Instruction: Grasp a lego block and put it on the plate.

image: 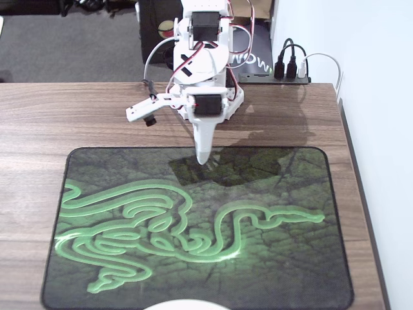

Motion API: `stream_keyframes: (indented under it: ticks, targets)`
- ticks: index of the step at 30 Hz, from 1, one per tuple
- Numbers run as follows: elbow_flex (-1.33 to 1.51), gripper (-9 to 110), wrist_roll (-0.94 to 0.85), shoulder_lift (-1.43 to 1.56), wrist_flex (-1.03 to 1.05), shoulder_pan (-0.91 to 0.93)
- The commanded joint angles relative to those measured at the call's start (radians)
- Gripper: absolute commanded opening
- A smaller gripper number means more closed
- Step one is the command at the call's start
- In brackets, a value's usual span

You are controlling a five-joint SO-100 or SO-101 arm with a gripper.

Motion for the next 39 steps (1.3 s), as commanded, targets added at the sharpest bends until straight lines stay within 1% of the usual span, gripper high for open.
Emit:
stream_keyframes:
  ticks: [1, 7, 25, 39]
  targets:
    - [0.006, 1, 0.032, 0.06, 0.046, -0.005]
    - [0.023, 1, 0.098, 0.166, 0.163, -0.009]
    - [0.066, 1, 0.117, 0.407, 0.285, 0.008]
    - [0.067, 1, 0.117, 0.413, 0.288, 0.008]
